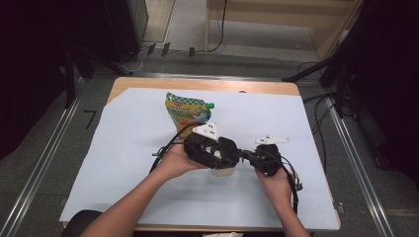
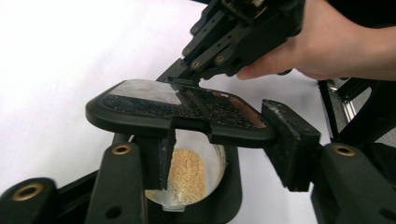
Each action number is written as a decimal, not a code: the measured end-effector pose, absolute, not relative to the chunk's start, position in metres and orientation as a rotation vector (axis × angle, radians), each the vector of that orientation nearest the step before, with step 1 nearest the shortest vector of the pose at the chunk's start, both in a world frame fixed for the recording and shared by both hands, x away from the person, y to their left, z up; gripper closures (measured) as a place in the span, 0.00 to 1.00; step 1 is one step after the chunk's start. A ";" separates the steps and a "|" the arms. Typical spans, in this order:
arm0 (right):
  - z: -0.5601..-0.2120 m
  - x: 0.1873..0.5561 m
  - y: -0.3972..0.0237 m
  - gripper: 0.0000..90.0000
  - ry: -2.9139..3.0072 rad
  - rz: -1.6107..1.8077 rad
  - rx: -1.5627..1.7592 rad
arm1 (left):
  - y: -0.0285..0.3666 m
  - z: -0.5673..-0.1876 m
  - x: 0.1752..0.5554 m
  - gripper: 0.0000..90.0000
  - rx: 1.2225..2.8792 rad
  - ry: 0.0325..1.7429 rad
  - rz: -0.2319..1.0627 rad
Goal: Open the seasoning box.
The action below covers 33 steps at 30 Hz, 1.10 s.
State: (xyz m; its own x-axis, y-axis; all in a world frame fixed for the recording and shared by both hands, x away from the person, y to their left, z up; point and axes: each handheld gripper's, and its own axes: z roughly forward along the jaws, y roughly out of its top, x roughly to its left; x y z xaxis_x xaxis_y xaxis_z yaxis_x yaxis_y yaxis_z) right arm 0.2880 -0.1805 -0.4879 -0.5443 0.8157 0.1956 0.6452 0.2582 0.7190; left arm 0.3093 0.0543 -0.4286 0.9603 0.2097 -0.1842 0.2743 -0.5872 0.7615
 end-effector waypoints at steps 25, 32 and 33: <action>-0.480 0.272 -0.184 1.00 2.326 1.213 1.347 | 0.030 -0.415 0.315 0.84 2.210 0.327 -0.261; -0.480 0.272 -0.183 1.00 2.322 1.206 1.343 | 0.022 -0.416 0.321 0.84 2.232 0.302 -0.292; -0.479 0.271 -0.183 1.00 2.324 1.203 1.344 | 0.022 -0.416 0.321 0.84 2.231 0.298 -0.288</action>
State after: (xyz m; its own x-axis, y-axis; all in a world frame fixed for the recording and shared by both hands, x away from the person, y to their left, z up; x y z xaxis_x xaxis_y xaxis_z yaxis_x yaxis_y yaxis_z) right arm 0.2714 -0.1828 -0.4794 -0.5669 0.7955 0.2139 0.6339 0.2554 0.7300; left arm 0.3208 0.0217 -0.4162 0.9452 0.1151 -0.3057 0.3095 -0.6144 0.7258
